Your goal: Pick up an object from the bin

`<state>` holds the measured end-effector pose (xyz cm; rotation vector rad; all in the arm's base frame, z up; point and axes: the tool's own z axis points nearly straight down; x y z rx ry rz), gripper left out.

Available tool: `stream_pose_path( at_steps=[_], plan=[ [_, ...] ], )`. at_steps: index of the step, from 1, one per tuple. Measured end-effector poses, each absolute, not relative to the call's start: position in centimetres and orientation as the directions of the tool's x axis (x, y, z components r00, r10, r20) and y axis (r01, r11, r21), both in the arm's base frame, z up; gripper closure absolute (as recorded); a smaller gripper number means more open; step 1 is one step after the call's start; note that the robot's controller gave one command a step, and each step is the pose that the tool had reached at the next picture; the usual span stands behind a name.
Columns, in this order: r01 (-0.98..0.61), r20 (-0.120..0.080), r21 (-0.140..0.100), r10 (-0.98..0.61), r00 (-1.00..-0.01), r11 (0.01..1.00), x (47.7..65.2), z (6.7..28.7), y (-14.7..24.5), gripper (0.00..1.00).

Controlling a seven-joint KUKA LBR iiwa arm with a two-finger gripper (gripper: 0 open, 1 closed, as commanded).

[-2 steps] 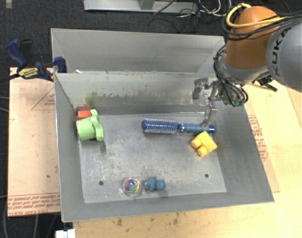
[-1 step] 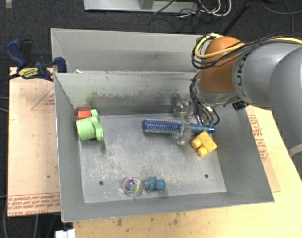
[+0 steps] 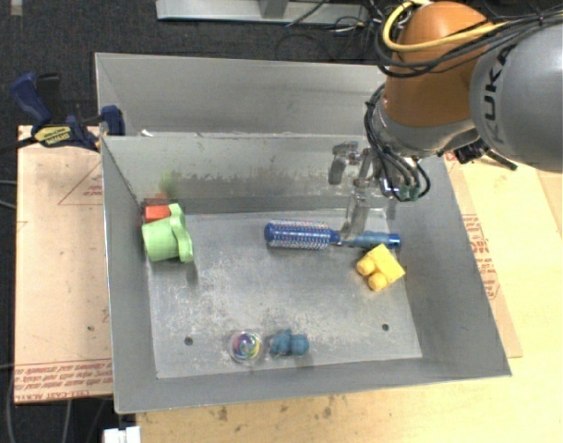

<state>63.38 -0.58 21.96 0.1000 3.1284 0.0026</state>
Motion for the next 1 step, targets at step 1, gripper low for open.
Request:
stream_pose_path(
  at_steps=[1],
  plan=[
    [0.195,0.007,0.001,0.195,-0.981,0.981,63.18,7.43,2.91,0.0]
  ],
)
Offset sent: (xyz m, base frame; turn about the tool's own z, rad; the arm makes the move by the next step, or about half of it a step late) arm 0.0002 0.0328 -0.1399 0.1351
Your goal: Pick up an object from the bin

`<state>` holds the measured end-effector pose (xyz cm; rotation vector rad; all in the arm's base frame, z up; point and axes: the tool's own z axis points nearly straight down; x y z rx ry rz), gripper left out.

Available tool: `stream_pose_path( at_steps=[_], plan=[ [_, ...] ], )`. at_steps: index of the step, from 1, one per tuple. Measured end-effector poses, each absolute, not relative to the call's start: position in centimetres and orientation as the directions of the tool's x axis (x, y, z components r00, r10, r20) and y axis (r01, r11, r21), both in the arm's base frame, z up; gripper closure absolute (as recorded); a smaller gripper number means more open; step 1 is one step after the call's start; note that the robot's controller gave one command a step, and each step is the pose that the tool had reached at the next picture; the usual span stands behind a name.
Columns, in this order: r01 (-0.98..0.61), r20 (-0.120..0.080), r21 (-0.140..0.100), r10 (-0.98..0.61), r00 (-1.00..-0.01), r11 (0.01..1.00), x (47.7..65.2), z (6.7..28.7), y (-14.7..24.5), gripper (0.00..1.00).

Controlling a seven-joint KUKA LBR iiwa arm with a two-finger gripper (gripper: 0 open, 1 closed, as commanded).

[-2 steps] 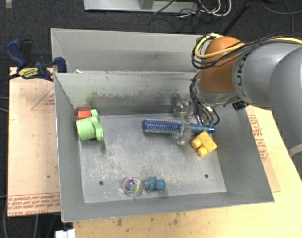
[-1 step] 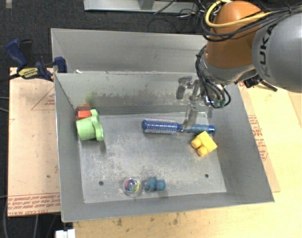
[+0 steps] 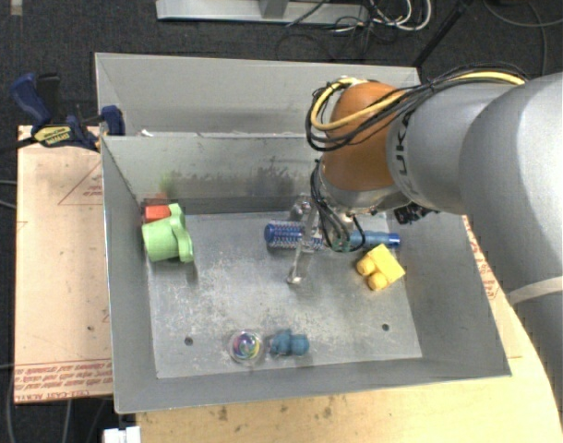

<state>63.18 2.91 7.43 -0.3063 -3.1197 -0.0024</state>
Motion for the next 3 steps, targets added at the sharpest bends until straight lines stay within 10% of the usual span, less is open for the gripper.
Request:
stream_pose_path(
  at_steps=[1,3],
  plan=[
    [0.195,0.0,0.001,0.195,-0.981,0.981,63.4,7.9,2.8,1.0],
    [-0.034,-0.01,0.0,-0.034,-0.999,0.999,62.0,31.3,0.0,1.0]
  ],
)
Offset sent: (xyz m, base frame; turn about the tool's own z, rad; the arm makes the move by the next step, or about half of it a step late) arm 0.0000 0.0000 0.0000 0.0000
